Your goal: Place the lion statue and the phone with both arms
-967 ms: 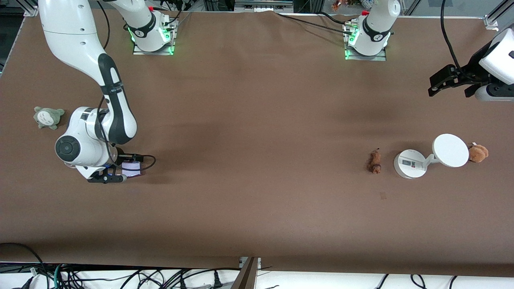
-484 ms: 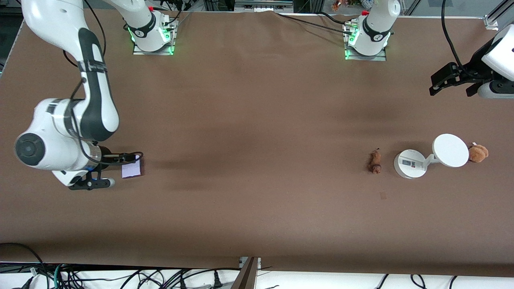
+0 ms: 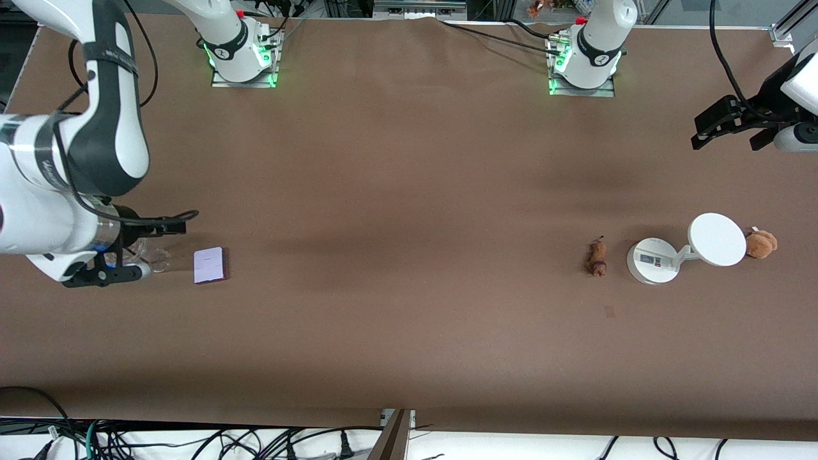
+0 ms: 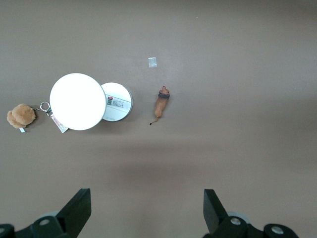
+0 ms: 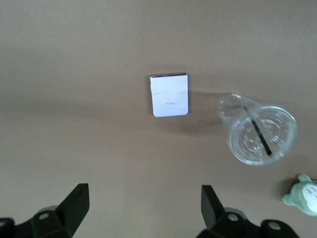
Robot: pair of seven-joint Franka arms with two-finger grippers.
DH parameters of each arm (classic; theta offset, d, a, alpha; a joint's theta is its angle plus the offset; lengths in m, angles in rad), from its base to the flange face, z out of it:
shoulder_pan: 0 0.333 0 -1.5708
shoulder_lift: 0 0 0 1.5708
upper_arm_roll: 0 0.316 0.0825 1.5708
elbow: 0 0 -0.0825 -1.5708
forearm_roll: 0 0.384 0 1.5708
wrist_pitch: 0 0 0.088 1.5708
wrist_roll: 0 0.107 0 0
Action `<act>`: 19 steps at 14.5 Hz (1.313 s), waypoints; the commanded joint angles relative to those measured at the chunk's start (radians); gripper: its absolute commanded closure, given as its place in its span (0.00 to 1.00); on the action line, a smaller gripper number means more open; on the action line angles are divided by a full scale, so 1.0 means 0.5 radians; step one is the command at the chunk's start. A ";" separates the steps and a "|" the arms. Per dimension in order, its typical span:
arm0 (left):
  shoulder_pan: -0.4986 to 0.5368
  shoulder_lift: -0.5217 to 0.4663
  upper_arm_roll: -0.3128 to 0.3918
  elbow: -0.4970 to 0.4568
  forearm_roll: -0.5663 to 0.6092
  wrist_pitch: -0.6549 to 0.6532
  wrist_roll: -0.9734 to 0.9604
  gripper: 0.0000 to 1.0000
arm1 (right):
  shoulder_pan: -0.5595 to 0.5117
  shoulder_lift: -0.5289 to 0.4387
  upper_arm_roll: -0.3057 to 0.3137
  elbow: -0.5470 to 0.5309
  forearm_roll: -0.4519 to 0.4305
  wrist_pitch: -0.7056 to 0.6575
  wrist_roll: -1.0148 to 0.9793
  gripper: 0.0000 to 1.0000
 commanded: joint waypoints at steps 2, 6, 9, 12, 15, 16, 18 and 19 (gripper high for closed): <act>-0.031 -0.013 0.029 0.001 -0.013 -0.025 -0.015 0.00 | -0.101 -0.355 0.227 -0.177 -0.243 -0.100 0.200 0.00; -0.031 0.033 0.045 0.078 -0.038 0.002 -0.015 0.00 | -0.256 -0.766 0.522 -0.590 -0.314 -0.094 0.210 0.00; -0.013 0.095 0.048 0.161 -0.020 -0.007 -0.046 0.00 | -0.262 -0.957 0.556 -0.766 -0.315 -0.066 0.191 0.00; 0.003 0.104 0.042 0.164 -0.017 -0.001 -0.031 0.00 | -0.262 -1.022 0.590 -0.690 -0.318 -0.130 0.185 0.00; -0.009 0.107 0.026 0.167 -0.017 -0.001 -0.046 0.00 | -0.259 -1.028 0.593 -0.567 -0.315 -0.232 0.179 0.00; -0.019 0.107 0.020 0.167 -0.014 -0.001 -0.049 0.00 | -0.253 -1.022 0.587 -0.521 -0.315 -0.265 0.176 0.00; -0.019 0.107 0.020 0.167 -0.017 -0.001 -0.049 0.00 | -0.262 -0.967 0.584 -0.460 -0.296 -0.321 0.182 0.00; -0.019 0.107 0.020 0.167 -0.017 -0.001 -0.052 0.00 | -0.262 -0.958 0.581 -0.453 -0.302 -0.318 0.188 0.00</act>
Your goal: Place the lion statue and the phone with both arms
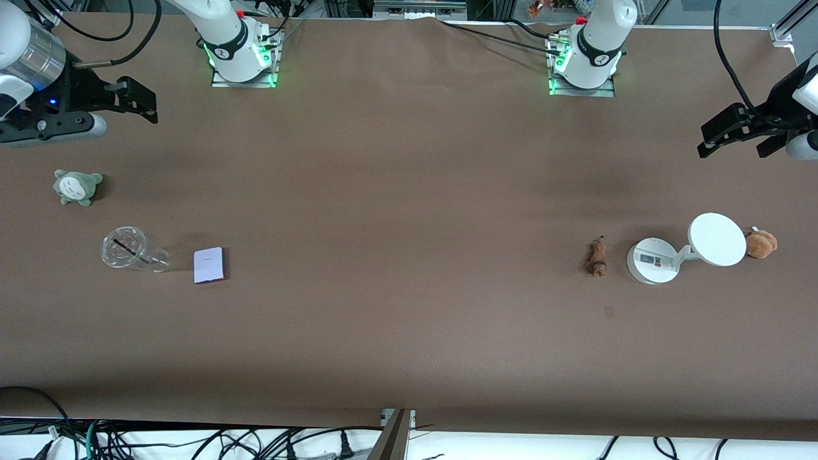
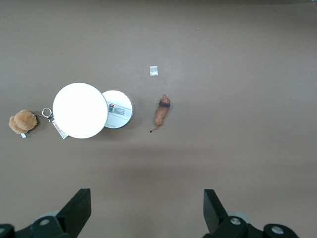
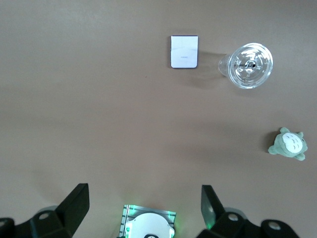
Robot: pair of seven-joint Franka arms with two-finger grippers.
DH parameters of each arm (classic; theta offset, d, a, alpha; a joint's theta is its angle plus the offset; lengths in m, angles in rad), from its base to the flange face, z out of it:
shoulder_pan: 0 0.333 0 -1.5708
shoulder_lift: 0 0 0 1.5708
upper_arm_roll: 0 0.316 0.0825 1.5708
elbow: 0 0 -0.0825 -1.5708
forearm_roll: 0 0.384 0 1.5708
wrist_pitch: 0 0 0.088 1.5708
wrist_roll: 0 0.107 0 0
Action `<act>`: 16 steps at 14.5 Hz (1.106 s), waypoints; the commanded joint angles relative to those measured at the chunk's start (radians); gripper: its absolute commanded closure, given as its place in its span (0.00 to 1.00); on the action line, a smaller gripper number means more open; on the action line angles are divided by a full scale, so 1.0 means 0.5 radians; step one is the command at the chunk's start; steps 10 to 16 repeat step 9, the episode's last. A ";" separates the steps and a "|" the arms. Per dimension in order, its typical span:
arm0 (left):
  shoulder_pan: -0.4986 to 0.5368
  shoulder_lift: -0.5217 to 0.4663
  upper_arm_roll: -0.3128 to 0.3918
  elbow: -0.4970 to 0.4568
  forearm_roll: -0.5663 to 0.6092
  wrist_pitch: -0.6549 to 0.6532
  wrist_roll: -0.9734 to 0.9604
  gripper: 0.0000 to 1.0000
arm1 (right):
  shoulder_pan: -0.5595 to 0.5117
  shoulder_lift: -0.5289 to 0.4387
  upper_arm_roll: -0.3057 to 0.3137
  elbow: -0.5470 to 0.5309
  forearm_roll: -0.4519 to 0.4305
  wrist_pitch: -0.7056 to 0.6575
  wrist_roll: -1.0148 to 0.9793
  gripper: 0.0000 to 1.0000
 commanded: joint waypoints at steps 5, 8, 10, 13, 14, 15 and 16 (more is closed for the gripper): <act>-0.007 0.033 0.005 0.063 -0.013 -0.013 -0.028 0.00 | -0.035 0.085 0.026 0.092 -0.037 -0.052 0.012 0.00; -0.007 0.033 0.005 0.063 -0.016 -0.016 -0.031 0.00 | -0.019 0.085 0.029 0.098 -0.031 -0.052 0.031 0.00; -0.007 0.033 0.005 0.063 -0.013 -0.016 -0.031 0.00 | -0.019 0.085 0.029 0.101 -0.025 -0.055 0.037 0.00; -0.007 0.033 0.005 0.063 -0.013 -0.016 -0.031 0.00 | -0.019 0.085 0.029 0.101 -0.025 -0.055 0.037 0.00; -0.007 0.033 0.005 0.063 -0.013 -0.016 -0.031 0.00 | -0.019 0.085 0.029 0.101 -0.025 -0.055 0.037 0.00; -0.007 0.033 0.005 0.063 -0.013 -0.016 -0.031 0.00 | -0.019 0.085 0.029 0.101 -0.025 -0.055 0.037 0.00; -0.007 0.033 0.005 0.063 -0.013 -0.016 -0.031 0.00 | -0.019 0.085 0.029 0.101 -0.025 -0.055 0.037 0.00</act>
